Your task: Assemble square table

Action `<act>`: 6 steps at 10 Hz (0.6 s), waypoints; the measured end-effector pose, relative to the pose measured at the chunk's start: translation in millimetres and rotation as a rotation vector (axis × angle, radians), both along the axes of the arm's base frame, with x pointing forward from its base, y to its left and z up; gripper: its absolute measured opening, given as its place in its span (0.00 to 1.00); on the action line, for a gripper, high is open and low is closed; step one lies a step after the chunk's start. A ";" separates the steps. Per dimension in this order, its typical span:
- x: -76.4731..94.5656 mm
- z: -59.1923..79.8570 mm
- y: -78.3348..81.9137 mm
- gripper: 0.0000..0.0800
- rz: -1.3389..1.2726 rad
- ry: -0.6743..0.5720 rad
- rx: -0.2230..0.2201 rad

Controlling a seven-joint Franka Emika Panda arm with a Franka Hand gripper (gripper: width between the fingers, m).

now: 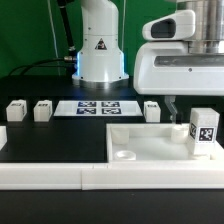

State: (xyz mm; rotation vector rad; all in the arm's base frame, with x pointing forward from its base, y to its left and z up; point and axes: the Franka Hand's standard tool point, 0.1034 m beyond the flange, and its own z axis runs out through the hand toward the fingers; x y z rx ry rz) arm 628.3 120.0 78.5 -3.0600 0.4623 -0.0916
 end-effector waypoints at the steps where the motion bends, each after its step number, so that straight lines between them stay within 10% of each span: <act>1: 0.0 0.0 -0.2 0.53 -0.001 0.000 0.000; 3: 0.0 -0.1 -1.2 0.36 -0.117 0.005 0.007; 6: -0.1 -1.1 -2.7 0.36 -0.397 0.015 0.029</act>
Offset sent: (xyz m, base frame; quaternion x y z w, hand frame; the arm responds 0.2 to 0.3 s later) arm 0.0000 0.0000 0.0000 0.0000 0.0000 0.1938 0.9810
